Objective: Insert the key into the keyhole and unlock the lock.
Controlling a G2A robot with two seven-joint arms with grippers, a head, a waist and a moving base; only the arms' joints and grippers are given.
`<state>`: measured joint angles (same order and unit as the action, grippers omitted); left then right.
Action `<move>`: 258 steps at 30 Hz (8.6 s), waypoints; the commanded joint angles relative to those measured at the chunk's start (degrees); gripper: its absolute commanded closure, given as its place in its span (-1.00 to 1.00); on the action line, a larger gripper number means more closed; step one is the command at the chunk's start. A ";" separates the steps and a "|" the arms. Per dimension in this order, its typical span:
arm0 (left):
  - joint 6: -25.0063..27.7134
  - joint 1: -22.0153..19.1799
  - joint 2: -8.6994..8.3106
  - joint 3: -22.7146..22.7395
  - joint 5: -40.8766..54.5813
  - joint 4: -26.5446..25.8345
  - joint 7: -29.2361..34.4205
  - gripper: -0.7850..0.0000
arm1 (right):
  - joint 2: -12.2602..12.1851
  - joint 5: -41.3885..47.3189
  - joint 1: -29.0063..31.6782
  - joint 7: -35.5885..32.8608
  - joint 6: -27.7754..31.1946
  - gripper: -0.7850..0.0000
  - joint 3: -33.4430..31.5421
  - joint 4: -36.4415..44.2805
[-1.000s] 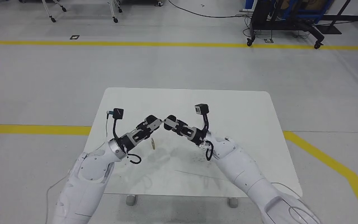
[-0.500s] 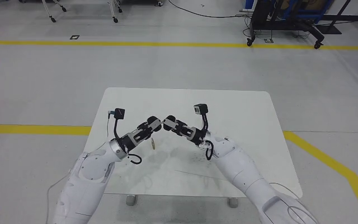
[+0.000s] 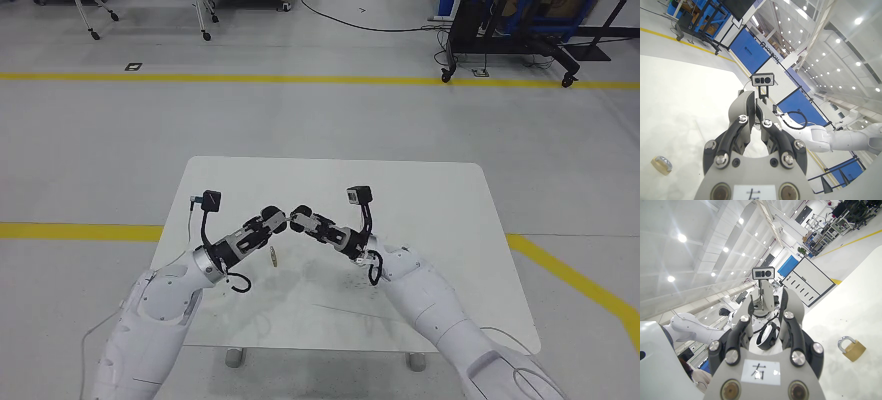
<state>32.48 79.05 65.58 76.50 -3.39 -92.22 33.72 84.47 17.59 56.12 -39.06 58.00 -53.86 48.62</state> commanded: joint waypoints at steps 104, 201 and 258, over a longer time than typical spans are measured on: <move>-34.58 -6.68 -0.05 -16.36 -54.22 1.98 7.33 1.00 | -7.99 -1.16 9.47 -1.90 -4.23 1.00 -12.70 10.12; -26.22 -2.18 -0.30 -6.93 -48.06 -3.71 -0.40 1.00 | -7.99 -1.16 9.47 -1.90 -4.23 1.00 -12.70 10.12; -34.04 -20.13 3.89 -3.15 28.88 25.13 17.48 1.00 | -2.68 -12.71 7.05 23.71 -20.92 1.00 -1.66 12.01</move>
<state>-1.67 59.08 69.48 73.35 25.51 -67.56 51.47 81.88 6.01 62.55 -15.71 37.70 -55.48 59.21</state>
